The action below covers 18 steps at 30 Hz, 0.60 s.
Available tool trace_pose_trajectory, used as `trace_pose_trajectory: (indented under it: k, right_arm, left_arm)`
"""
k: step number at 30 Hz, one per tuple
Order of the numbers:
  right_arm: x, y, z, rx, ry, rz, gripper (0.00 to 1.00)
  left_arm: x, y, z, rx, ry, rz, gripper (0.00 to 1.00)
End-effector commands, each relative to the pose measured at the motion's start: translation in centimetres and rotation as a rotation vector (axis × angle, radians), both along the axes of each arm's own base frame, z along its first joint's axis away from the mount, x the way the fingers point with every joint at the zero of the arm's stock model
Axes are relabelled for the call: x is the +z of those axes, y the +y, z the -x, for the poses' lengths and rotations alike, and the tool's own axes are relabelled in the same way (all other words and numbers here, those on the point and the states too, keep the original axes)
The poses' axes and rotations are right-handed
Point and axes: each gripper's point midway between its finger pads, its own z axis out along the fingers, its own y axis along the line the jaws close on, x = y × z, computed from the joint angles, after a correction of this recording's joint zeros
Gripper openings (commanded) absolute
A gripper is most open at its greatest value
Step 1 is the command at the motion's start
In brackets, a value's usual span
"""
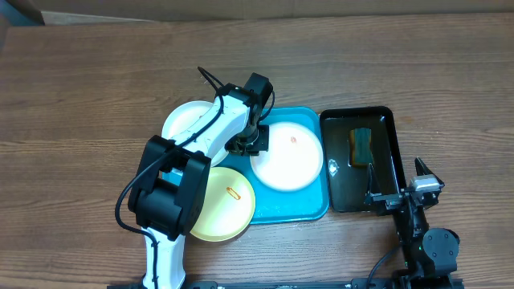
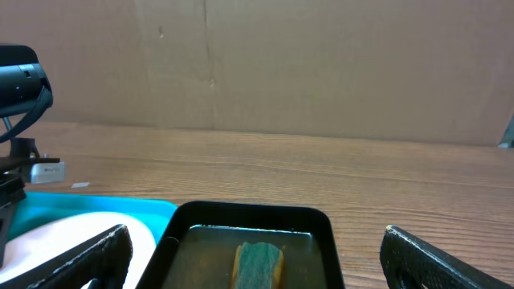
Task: Clean dirty plates on tray and stack at the side
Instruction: 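Move the left gripper over the tray between the white plates, then lower the left gripper and grip the rim of the right white plate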
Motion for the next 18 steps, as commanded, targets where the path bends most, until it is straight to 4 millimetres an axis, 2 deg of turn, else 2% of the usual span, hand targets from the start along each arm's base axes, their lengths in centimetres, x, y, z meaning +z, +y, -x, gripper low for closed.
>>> trace_pose_trajectory:
  k: [1,3,4,6,7,10,12,15,18]
  right_arm:
    - [-0.2,-0.1,0.0,-0.003,-0.003,0.0,1.0]
    - [-0.2,-0.1,0.0,-0.003,-0.004,0.0,1.0]
    - [-0.2,-0.1,0.0,-0.003,-0.004,0.0,1.0]
    - [-0.2,-0.1,0.0,-0.003,-0.004,0.0,1.0]
    - [-0.2,-0.1,0.0,-0.003,-0.003,0.0,1.0]
    - [-0.2,-0.1,0.0,-0.003,-0.004,0.0,1.0]
    - [-0.2,-0.1,0.0,-0.003,-0.004,0.0,1.0]
    - [-0.2,-0.1,0.0,-0.003,-0.004,0.0,1.0]
    - [-0.2,-0.1,0.0,-0.003,-0.003,0.0,1.0]
  left_arm:
    - [-0.1,1.0,-1.4,0.022,-0.035,-0.019,0.15]
    - [0.5,1.0,-2.3,0.011,-0.06,-0.008,0.21]
    - [1.0,1.0,-2.9,0.003,-0.073,-0.003,0.27]
    - [1.8,1.1,-3.6,0.002,-0.088,0.004,0.45]
    - [2.3,1.1,-3.7,0.005,-0.086,0.008,0.47]
    - [3.7,0.6,-2.8,0.004,-0.032,0.036,0.47]
    - [4.1,0.0,-1.3,0.003,0.036,0.074,0.44]
    - [4.2,-1.2,1.2,-0.003,0.139,0.125,0.43]
    - [3.8,-1.8,2.7,0.002,0.178,0.106,0.44]
